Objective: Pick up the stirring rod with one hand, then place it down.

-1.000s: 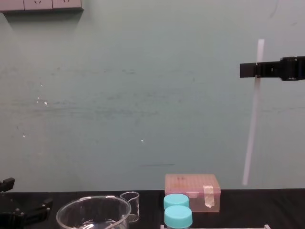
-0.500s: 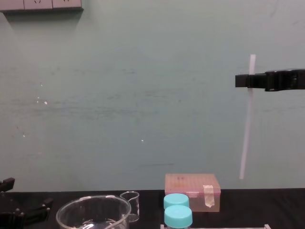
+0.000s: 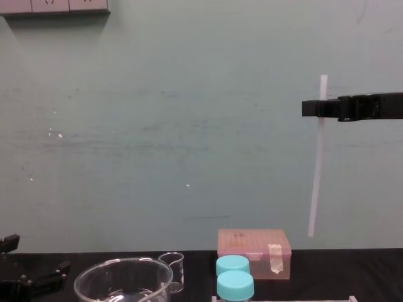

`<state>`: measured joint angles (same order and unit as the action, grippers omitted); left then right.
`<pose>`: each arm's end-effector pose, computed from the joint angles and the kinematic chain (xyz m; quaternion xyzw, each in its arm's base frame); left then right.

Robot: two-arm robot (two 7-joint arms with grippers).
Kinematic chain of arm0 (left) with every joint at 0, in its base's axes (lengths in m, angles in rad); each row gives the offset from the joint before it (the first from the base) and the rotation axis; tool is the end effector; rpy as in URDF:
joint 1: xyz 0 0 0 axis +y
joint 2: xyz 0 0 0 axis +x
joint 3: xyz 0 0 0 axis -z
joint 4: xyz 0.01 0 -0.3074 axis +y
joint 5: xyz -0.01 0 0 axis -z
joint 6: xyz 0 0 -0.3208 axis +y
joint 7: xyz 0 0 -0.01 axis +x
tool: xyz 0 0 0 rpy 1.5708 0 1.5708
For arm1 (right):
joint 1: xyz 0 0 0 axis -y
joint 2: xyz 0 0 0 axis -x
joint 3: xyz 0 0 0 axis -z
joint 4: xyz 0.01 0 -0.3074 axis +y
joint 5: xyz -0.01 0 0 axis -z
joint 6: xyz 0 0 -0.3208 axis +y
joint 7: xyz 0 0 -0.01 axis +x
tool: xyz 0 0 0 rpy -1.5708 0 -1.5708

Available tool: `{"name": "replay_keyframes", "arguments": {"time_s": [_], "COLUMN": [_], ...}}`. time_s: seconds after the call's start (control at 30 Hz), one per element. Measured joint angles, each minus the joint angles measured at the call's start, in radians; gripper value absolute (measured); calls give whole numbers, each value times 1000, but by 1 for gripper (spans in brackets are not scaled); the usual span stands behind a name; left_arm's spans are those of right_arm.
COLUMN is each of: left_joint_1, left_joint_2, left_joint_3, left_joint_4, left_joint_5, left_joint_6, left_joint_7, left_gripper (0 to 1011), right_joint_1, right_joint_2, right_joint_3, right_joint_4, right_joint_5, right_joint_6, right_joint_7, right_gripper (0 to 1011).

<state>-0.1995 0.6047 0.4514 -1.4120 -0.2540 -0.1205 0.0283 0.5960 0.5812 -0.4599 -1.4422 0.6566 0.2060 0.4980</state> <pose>0.3723 0.0894 -0.3186 0.1415 -0.1324 0.5799 0.7913 0.4649 -0.0727 -0.1494 -0.0281 -0.0269 -0.3799 0.9242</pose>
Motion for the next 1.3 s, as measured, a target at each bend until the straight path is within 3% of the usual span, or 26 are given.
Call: {"name": "replay_keyframes", "arguments": {"time_s": [1.3], "left_joint_1": [0], "left_joint_2": [0], "left_joint_3": [0], "left_joint_4": [0], "left_joint_5": [0], "left_joint_6": [0], "left_joint_7": [0], "left_gripper": [1005], "right_joint_1": [-4], "right_joint_2": [0], "right_joint_3": [1], "right_joint_4": [-3], "right_joint_5": [1], "right_joint_6": [1], "right_joint_7": [5], "right_gripper": [71]}}
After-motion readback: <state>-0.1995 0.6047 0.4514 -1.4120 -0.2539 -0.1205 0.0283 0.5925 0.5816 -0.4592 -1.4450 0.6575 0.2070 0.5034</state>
